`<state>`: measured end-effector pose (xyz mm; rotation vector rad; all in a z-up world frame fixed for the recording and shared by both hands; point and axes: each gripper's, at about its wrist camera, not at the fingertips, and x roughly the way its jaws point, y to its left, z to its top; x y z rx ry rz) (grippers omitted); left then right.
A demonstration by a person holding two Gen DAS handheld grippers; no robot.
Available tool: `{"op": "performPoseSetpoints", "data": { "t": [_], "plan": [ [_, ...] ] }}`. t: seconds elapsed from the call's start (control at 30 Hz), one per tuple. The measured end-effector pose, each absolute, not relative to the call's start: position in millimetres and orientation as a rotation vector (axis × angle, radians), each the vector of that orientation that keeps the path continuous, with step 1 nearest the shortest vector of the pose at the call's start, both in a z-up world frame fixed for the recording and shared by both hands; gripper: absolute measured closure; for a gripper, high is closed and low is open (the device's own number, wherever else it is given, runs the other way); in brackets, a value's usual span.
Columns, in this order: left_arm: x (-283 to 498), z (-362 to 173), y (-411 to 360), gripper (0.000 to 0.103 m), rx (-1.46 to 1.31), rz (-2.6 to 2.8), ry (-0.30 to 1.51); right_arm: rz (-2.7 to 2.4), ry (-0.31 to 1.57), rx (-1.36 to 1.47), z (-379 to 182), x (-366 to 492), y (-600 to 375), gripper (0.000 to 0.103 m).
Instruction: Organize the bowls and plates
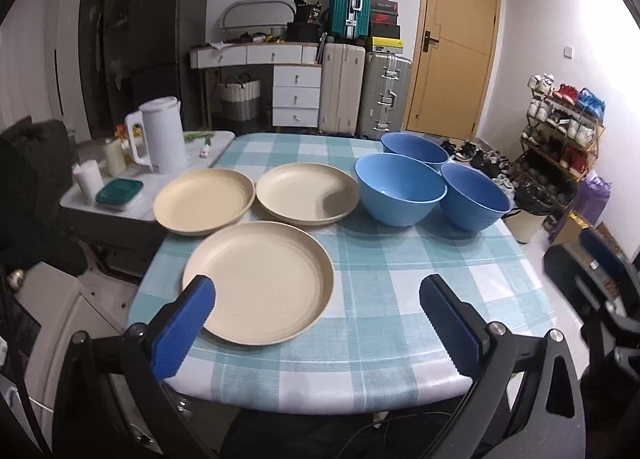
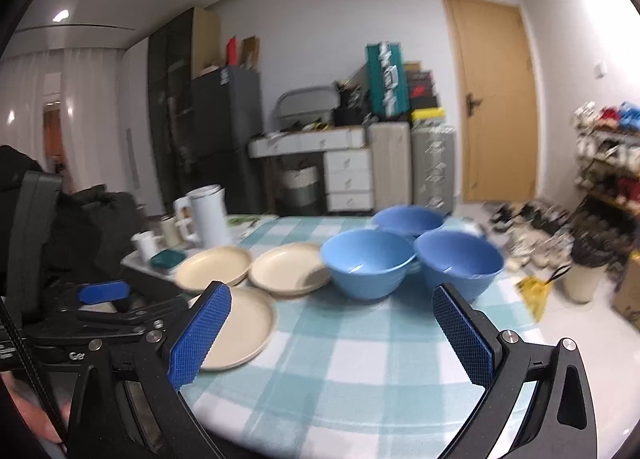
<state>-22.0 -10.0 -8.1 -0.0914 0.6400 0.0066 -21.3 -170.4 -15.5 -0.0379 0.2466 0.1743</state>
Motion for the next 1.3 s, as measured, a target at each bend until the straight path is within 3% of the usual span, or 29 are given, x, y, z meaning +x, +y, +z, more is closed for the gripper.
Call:
{"op": "performPoseSetpoints", "data": {
  "t": [0.87,1.3],
  "plan": [
    [-26,-11,-7,0.0,0.008,0.127,0.562,0.252,0.306,-0.027,-20,-16,-158,0.0],
    [4,-9,44,0.0,0.002,0.259,0.613,0.446,0.271,-0.119,43,-2,-102,0.0]
  ]
}}
